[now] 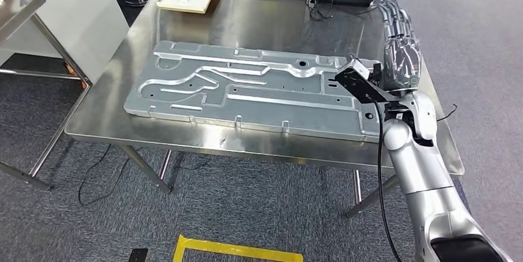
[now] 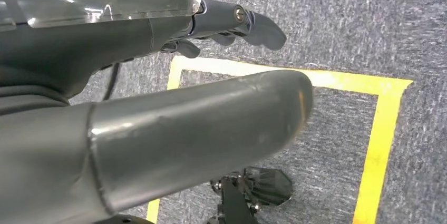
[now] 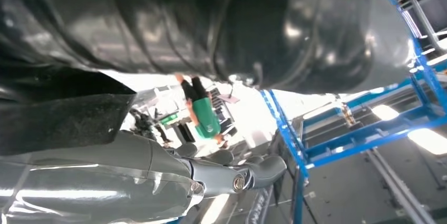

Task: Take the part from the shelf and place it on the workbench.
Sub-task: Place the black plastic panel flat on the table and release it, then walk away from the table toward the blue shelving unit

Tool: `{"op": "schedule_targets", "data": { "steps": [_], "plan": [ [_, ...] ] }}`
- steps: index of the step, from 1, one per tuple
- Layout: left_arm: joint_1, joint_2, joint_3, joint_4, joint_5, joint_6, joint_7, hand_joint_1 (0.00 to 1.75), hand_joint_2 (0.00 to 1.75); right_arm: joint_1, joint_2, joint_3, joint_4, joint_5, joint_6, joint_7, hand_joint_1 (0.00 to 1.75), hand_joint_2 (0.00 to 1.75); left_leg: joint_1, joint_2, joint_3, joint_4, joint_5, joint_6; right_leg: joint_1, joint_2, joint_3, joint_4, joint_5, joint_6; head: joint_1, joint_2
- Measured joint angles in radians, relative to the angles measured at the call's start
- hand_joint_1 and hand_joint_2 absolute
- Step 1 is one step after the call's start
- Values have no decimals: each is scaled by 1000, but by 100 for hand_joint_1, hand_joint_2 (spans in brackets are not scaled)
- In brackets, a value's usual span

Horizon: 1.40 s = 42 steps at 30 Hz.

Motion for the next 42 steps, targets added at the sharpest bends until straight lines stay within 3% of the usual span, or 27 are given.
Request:
{"op": "schedule_targets", "data": {
  "steps": [2, 3, 6, 7, 8, 9, 10, 12, 14, 16, 18, 19, 22, 23, 24, 27, 29, 32, 33, 34, 36, 37, 39, 42],
  "plan": [
    [0, 0, 0, 0, 1, 0, 0, 0, 0, -3, 0, 1, 0, -1, -1, 0, 0, 0, 0, -1, -6, 5, -6, -10, -5, -1, -3, -5, 8, -13, 0, 0],
    [-1, 0, 0, 0, 1, 1, 0, 0, 0, -5, 1, 2, 0, -1, -3, 0, 0, 0, 1, -1, -15, 28, -25, -15, -8, -3, -4, -9, 13, -20, 0, 0],
    [-1, 1, 0, 0, 2, 2, 0, 0, 0, -7, 4, 2, 4, -3, -10, 0, 0, 0, 5, 0, -85, 200, -126, -25, -7, -6, -12, -12, 22, -33, 0, 0],
    [-1, 1, 0, 0, 2, 2, 0, 0, 44, -7, 4, 2, 6, -4, -12, 0, 0, 0, 5, 0, -105, 254, -147, -27, -6, -6, -16, -11, 24, -33, 0, 0],
    [0, 1, 0, 0, 3, 2, 0, 0, 87, -6, 5, 2, 8, -4, -13, 0, 0, 0, 5, 0, -111, 277, -149, -27, -5, -6, -19, -10, 26, -33, 0, 0],
    [0, 1, 0, 0, 3, 2, 0, 0, 131, -6, 5, 2, 10, -5, -15, 0, 0, 0, 5, 0, -97, 260, -133, -26, -5, -6, -21, -8, 27, -33, 0, 0],
    [-1, 1, 0, 0, 3, 2, -1, 0, 175, -6, 5, 2, 12, -5, -16, 0, 0, 0, 5, 0, -65, 207, -103, -23, -4, -6, -23, -6, 28, -32, 0, 0],
    [-2, 3, 0, 0, 4, 2, -2, 0, 175, -8, 5, 2, 13, -6, -18, 0, 0, 0, 3, -1, 9, 70, -52, -16, -3, -5, -25, -2, 29, -28, 0, 0],
    [-5, 4, 0, 0, 4, 2, -4, 0, 175, -10, 5, 1, 14, -7, -20, 0, 0, 0, 0, -1, 39, 3, -39, -9, 0, -5, -32, 0, 34, -18, 0, 0],
    [-5, 4, 0, 0, 6, 1, -7, 0, 175, -10, 5, 0, 15, -9, -22, -1, 0, 0, -2, -1, 37, -3, -34, 0, 1, -4, -37, -3, 41, -5, 0, 0],
    [-5, 3, 0, 0, 9, -1, -9, 0, 175, -10, 5, -4, 16, -12, -23, -4, 0, 0, 2, 1, 36, -13, -22, 14, -1, -3, -44, 13, 26, 6, 0, 0],
    [-6, 3, 1, 0, 10, -1, -11, 0, 175, -9, 4, -6, 16, -14, -24, -5, 0, 0, 4, 2, 34, -18, -17, 20, -3, -2, -58, 46, 1, 10, 0, 0],
    [-7, 3, 3, 0, 12, -3, -14, 0, 175, 2, 3, -10, 18, -16, -29, -8, 0, 0, 3, 5, 24, -19, -8, 28, -6, -2, -128, 218, -93, 21, 0, 0],
    [-7, 3, 3, 0, 12, -5, -15, 0, 175, 7, 3, -10, 19, -14, -30, -9, 0, 0, 3, 5, 20, -18, -7, 28, -6, -2, -138, 251, -101, 23, 0, 0],
    [-7, 3, 4, 0, 12, -8, -15, 0, 175, 11, 3, -11, 21, -11, -30, -9, 0, 0, 3, 5, 17, -16, -5, 28, -8, -2, -132, 249, -91, 24, 0, 0],
    [-8, 0, 4, 0, 11, -13, -16, 0, 175, 5, 2, -11, 25, -1, -31, -8, 0, 0, 1, 5, 11, -6, -5, 22, -9, -2, -35, 84, -15, 18, 0, 0],
    [-10, -2, 4, 0, 9, -13, -16, 0, 175, 1, 1, -12, 26, 1, -32, -8, 0, 0, -1, 4, 5, -2, -3, 12, -4, -1, 2, 8, 1, 9, 0, 0],
    [-9, -3, 4, 0, 6, -11, -15, 0, 175, 3, -4, -15, 27, 1, -33, -8, 0, 0, -1, 4, -2, -1, 0, -6, -3, -1, -2, -5, 6, -8, 0, 0],
    [-8, -3, 4, 0, 6, -10, -14, 0, 175, 4, -5, -16, 27, 1, -33, -8, 0, 0, -1, 4, -7, 10, -10, -11, -5, -2, -2, -9, 10, -16, 0, 0],
    [-6, -3, 4, 0, 5, -9, -12, 0, 175, 5, -7, -17, 26, 1, -33, -8, 0, 0, 0, 3, -19, 37, -33, -15, -8, -3, -3, -13, 15, -23, 0, 0],
    [-3, -3, 4, 0, 5, -8, -8, 0, 175, 10, -10, -18, 26, 6, -35, -7, 0, 0, 3, 3, -62, 147, -102, -21, -9, -4, -8, -16, 22, -32, 0, 0],
    [0, -3, 4, 0, 5, -8, -6, 0, 175, 14, -10, -18, 26, 11, -36, -6, 0, 0, 4, 3, -86, 208, -132, -24, -8, -4, -12, -15, 24, -34, 0, 0],
    [4, -3, 4, 0, 5, -8, -5, 0, 175, 19, -11, -19, 26, 18, -38, -4, 0, 0, 5, 3, -114, 280, -161, -26, -7, -4, -16, -14, 26, -35, 0, 0],
    [5, -3, 4, 0, 5, -8, -4, 0, 175, 22, -11, -19, 26, 21, -38, -3, 0, 0, 5, 3, -115, 289, -160, -26, -7, -4, -18, -13, 26, -34, 0, 0]
  ]
}}
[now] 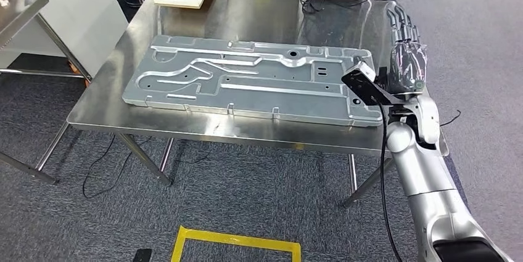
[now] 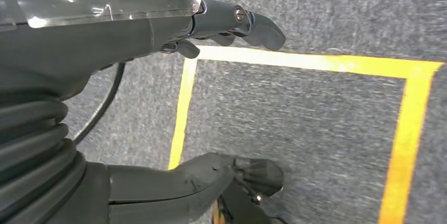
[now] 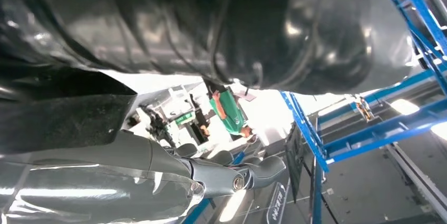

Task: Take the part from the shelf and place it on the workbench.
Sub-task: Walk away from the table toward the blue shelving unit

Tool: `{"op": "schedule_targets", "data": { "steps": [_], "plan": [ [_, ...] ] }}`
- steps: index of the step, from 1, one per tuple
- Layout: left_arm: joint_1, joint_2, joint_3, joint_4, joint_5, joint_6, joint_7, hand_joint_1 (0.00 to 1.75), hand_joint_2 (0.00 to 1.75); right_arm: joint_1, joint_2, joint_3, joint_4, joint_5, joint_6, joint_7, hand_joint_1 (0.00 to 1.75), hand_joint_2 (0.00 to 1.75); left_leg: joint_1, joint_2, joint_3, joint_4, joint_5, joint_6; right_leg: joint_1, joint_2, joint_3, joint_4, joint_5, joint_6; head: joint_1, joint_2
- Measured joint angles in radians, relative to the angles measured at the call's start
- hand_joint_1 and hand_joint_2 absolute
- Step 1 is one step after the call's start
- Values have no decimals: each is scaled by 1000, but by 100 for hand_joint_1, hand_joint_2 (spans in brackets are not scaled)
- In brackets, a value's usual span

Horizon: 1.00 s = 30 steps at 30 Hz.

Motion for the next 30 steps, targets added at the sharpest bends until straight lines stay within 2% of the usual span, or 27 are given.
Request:
{"op": "schedule_targets", "data": {
  "steps": [1, 3, 5, 7, 9, 11, 12, 13, 14, 16, 17, 18, 19, 21, 23, 25, 27, 28, 29, 30],
  "plan": [
    [1, 0, 0, 0, 0, 0, 2, 0, 175, 2, 0, 0, 0, 2, 0, 1, 0, 0, 0, 0, 8, -10, 10, 0, 0, 0, -2, 1, 0, 1, 0, 0],
    [1, 0, 0, 0, -1, -2, 5, 0, 175, 0, -1, -2, 2, 8, 0, 7, 0, 0, -2, -1, 86, -152, 70, 10, 3, 1, -9, 7, 4, 9, 0, 0],
    [-1, 0, 0, 0, -1, -5, 6, 0, 175, -6, -2, -4, 5, 15, 0, 11, 0, 0, -7, -2, 154, -286, 120, 24, 6, 2, -16, 10, 12, 25, 0, 0],
    [0, 0, 0, 0, -1, -6, 2, 0, 175, -7, -2, -4, 7, 23, 0, 12, 0, 0, -4, -1, 153, -299, 133, 38, 4, 3, -22, 15, 9, 38, 0, 0],
    [-2, -1, 0, 0, -4, -4, -2, 0, 175, -6, -2, -4, 8, 34, -1, 12, 0, 0, 0, 1, 150, -310, 146, 51, 2, 3, -48, 74, -37, 45, 0, 0],
    [-2, 0, 0, 0, -9, 4, -4, 0, 175, 2, -2, -4, 9, 41, -4, 13, 0, 0, -2, 2, 142, -310, 152, 57, 1, 4, -96, 195, -106, 52, 0, 0],
    [-1, 1, 0, 0, -12, 8, -3, 0, 175, 9, -1, -4, 10, 43, -6, 14, 0, 0, -2, 2, 138, -309, 154, 57, 0, 3, -115, 246, -127, 55, 0, 0],
    [1, 2, 0, 0, -13, 12, 0, 0, 175, 17, -1, -4, 11, 45, -8, 14, 0, 0, -3, 2, 135, -308, 155, 57, -1, 3, -120, 269, -130, 57, 0, 0],
    [4, 2, 0, 0, -14, 14, 4, 0, 175, 25, -1, -5, 10, 46, -11, 14, 0, 0, -3, 2, 132, -305, 156, 56, -2, 3, -106, 255, -115, 58, 0, 0],
    [11, 2, 0, 0, -18, 14, 8, 0, 175, 33, -3, -5, 3, 47, -17, 13, 0, 0, -3, 2, 129, -299, 155, 53, -4, 3, -37, 136, -60, 55, 0, 0],
    [14, 2, 0, 0, -20, 14, 8, 0, 175, 34, -5, -6, -2, 48, -23, 13, 0, 0, -4, 2, 127, -296, 155, 49, -2, 3, -4, 75, -42, 52, 0, 0],
    [16, 2, 0, 0, -21, 14, 8, 0, 175, 36, -6, -6, -7, 50, -29, 12, 0, 0, -5, 2, 124, -294, 156, 45, 0, 4, 18, 31, -32, 47, 0, 0],
    [17, 2, 0, 0, -23, 14, 10, 0, 175, 39, -7, -7, -12, 53, -38, 12, 0, 0, -5, 2, 121, -292, 157, 39, 4, 4, 26, 10, -31, 43, 0, 0],
    [19, 2, 0, 0, -27, 14, 14, 0, 175, 51, -9, -13, -23, 59, -60, 11, 0, 0, -5, 1, 117, -293, 162, 27, 8, 6, 23, 6, -27, 32, 0, 0],
    [21, 3, 0, 0, -30, 15, 18, 0, 175, 66, -9, -21, -32, 65, -74, 10, 0, 0, -5, -1, 112, -285, 154, 16, 4, 3, 22, -1, -18, 19, 0, 0],
    [21, 3, 0, 0, -31, 15, 19, 0, 175, 73, -9, -25, -36, 70, -77, 10, 0, 0, -4, -2, 82, -214, 100, 8, 1, 1, 18, -8, -9, 6, 0, 0],
    [21, 3, 0, 0, -31, 15, 18, 0, 175, 74, -9, -25, -36, 75, -78, 9, 0, 0, -2, -2, 32, -83, 28, 4, 2, 1, 9, -6, -3, -1, 0, 0],
    [21, 3, 0, 0, -31, 15, 18, 0, 175, 74, -9, -25, -36, 78, -78, 9, 0, 0, -1, -2, 14, -35, 10, 3, 4, 1, 4, -4, -1, -1, 0, 0],
    [21, 3, 0, 0, -32, 15, 18, 0, 175, 74, -9, -25, -35, 81, -78, 9, 0, 0, -1, -2, 11, -15, 9, 4, 4, 1, 0, -1, 1, -1, 0, 0],
    [21, 3, 0, 0, -32, 15, 17, 0, 175, 74, -8, -25, -35, 84, -77, 9, 0, 0, -1, -2, 28, -36, 27, 6, 5, 1, -3, 2, 1, -1, 0, 0]
  ]
}}
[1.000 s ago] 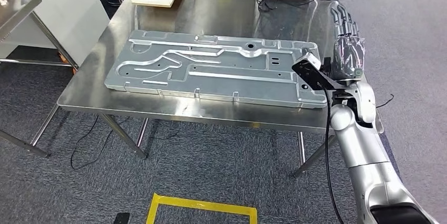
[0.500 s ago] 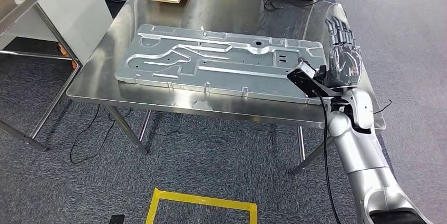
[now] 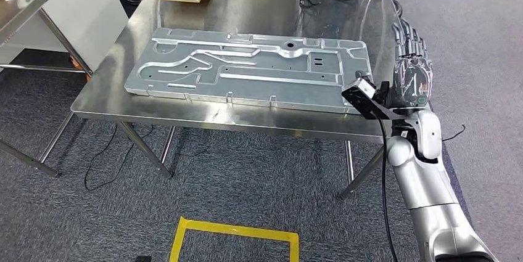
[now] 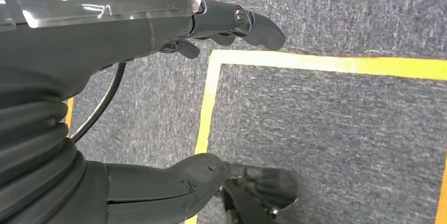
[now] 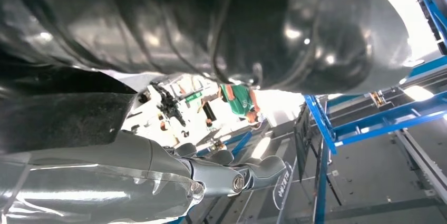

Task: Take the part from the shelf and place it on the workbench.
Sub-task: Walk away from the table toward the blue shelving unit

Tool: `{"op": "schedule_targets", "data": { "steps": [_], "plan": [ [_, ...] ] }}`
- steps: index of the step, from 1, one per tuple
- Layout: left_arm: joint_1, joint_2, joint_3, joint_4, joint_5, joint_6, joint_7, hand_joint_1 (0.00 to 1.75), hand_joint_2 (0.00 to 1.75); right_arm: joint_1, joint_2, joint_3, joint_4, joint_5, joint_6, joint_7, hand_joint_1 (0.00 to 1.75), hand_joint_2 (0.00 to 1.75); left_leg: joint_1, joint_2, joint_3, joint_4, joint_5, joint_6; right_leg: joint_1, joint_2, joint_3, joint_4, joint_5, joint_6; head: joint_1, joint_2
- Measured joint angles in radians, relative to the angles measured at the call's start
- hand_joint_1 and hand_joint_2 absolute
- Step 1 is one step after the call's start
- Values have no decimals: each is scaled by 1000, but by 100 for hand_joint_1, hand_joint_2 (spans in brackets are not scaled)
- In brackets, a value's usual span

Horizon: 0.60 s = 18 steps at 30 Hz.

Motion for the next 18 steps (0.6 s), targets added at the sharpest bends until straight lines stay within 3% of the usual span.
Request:
{"op": "schedule_targets", "data": {
  "steps": [2, 4, 8, 10, 12, 14, 15, 16, 18],
  "plan": [
    [-2, 1, 0, 0, 0, 0, -3, 0, 175, -3, 1, 0, 0, 2, 5, 1, 0, 0, -1, 0, 75, -131, 57, 11, 1, 0, -3, 5, 1, 2, 0, 0],
    [-7, 2, 0, 0, 0, 1, -8, 0, 175, -12, 2, 0, 0, 2, 14, 2, 0, 0, -6, 0, 130, -237, 84, 20, 4, 0, -7, 7, 6, 9, 0, 0],
    [-10, 1, -1, 0, -6, 4, -8, 0, 175, -31, 6, 0, 2, -1, 31, 5, 0, 0, -6, 0, 135, -267, 102, 37, 4, 1, -15, 6, 14, 34, 0, 0],
    [-12, 0, -2, 0, -8, 6, -8, 0, 175, -39, 7, 0, 2, -2, 32, 6, 0, 0, -1, 2, 130, -278, 117, 49, 3, 2, -38, 57, -28, 42, 0, 0],
    [-13, 0, -3, 0, -8, 8, -8, 0, 175, -43, 7, 0, 3, -2, 34, 6, 0, 0, -2, 4, 120, -279, 125, 55, -1, 2, -86, 177, -101, 48, 0, 0],
    [-13, 0, -4, 0, -9, 10, -6, 0, 175, -42, 8, 0, 7, -8, 40, 6, 0, 0, -3, 4, 108, -275, 130, 55, -4, 2, -119, 268, -135, 54, 0, 0],
    [-13, 0, -5, 0, -10, 11, -5, 0, 175, -42, 8, 0, 8, -13, 43, 5, 0, 0, -3, 4, 103, -271, 131, 54, -5, 2, -110, 263, -125, 55, 0, 0],
    [-14, -1, -5, 0, -11, 12, -4, 0, 175, -43, 8, 0, 7, -20, 47, 4, 0, 0, -3, 4, 99, -267, 132, 52, -6, 2, -81, 218, -99, 54, 0, 0],
    [-16, -2, -6, 0, -9, 12, -4, 0, 175, -47, 8, 0, 0, -31, 54, 3, 0, 0, -5, 4, 93, -258, 132, 47, -4, 1, -3, 83, -50, 50, 0, 0]
  ]
}}
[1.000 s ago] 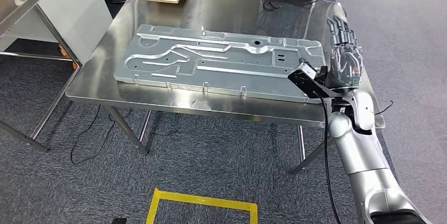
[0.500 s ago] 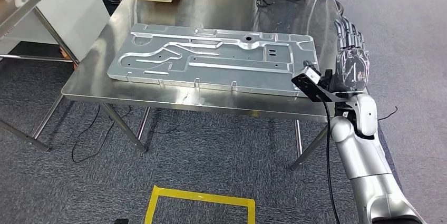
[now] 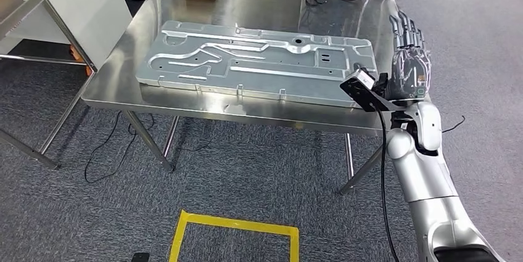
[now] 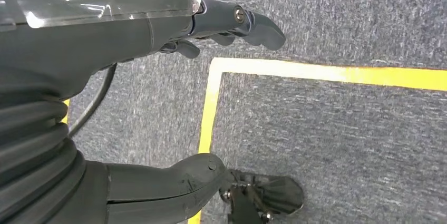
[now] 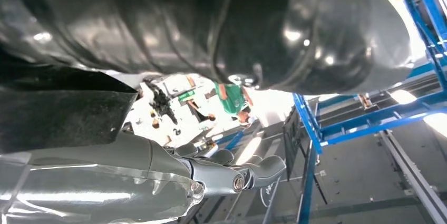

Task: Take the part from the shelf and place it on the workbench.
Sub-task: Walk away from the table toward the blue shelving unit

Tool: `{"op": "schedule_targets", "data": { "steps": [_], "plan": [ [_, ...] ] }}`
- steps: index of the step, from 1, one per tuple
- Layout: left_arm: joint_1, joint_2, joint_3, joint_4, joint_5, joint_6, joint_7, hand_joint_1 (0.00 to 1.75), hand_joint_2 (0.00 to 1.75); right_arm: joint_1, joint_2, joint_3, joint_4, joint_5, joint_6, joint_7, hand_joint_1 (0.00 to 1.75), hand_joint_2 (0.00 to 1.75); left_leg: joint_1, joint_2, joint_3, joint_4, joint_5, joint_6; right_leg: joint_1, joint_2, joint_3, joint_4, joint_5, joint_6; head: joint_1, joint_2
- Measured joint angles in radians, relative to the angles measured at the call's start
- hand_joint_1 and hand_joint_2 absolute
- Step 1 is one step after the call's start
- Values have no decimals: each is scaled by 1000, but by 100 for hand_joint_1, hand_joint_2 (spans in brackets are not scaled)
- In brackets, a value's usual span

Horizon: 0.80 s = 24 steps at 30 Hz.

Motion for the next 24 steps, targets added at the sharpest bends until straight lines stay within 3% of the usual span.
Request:
{"op": "schedule_targets", "data": {
  "steps": [2, 6, 8, 10, 11, 12, 13, 15, 17, 21, 22, 24],
  "plan": [
    [-3, -1, 0, 0, 5, 0, -1, 0, 175, -5, -1, 0, -11, -11, 7, 0, 0, 0, -3, -1, -7, 6, 2, -10, 5, 1, 34, -72, 14, -8, 0, 0],
    [-4, 0, 0, 0, 17, 0, -4, 0, 175, -1, -3, 0, -44, -35, 12, -3, 0, 0, -3, -2, -18, 14, -2, -33, 3, 0, 29, -84, 28, -31, 0, 0],
    [-2, -1, 0, 0, 19, 0, -3, 0, 175, 14, -3, 0, -80, -45, 13, -7, 0, 0, 0, -2, -49, 89, -58, -42, -1, -3, 24, -90, 37, -44, 0, 0],
    [1, -2, 0, 0, 19, -1, -2, 0, 175, 37, -2, 0, -119, -51, 13, -11, 0, 0, 2, -2, -101, 225, -132, -47, 1, -6, 15, -89, 42, -48, 0, 0],
    [3, -2, 0, 0, 19, -1, -1, 0, 175, 48, -1, 0, -136, -52, 13, -12, 0, 0, 3, -2, -118, 276, -152, -49, 2, -6, 9, -87, 45, -49, 0, 0],
    [5, -2, 0, 0, 19, -1, -1, 0, 175, 58, 0, 0, -149, -53, 14, -12, 0, 0, 4, -2, -118, 291, -153, -49, 3, -7, 5, -85, 46, -48, 0, 0],
    [6, -2, 0, 0, 19, -1, 0, 0, 175, 66, 0, 0, -161, -53, 14, -12, 0, 0, 4, -2, -97, 265, -135, -47, 3, -6, 2, -83, 48, -47, 0, 0],
    [6, -2, 0, 0, 19, -1, 0, 0, 175, 74, 0, 1, -182, -53, 18, -13, 0, 0, 3, -3, -15, 127, -81, -40, 3, -6, -2, -79, 50, -43, 0, 0],
    [4, -2, 0, 0, 18, -1, 1, 0, 175, 75, 1, 3, -198, -51, 25, -14, 0, 0, 0, -3, 42, 20, -54, -31, 6, -5, -5, -76, 54, -36, 0, 0],
    [0, -3, 0, 0, 15, -2, 1, 0, 175, 72, 4, 25, -221, -38, 43, -11, 0, 0, 0, -3, 47, -10, -37, -9, 6, -3, -15, -74, 59, -11, 0, 0],
    [-3, -4, 0, 0, 15, -2, 2, 0, 175, 65, 4, 31, -221, -37, 49, -5, 0, 0, 2, -2, 45, -15, -29, -2, 5, -3, -24, -54, 42, -7, 0, 0],
    [-9, -4, 1, 0, 17, -3, 3, 0, 175, 37, 6, 42, -208, -38, 57, 8, 0, 0, 2, 0, 36, -19, -18, 7, 2, -1, -65, 45, -26, 0, 0, 0]
  ]
}}
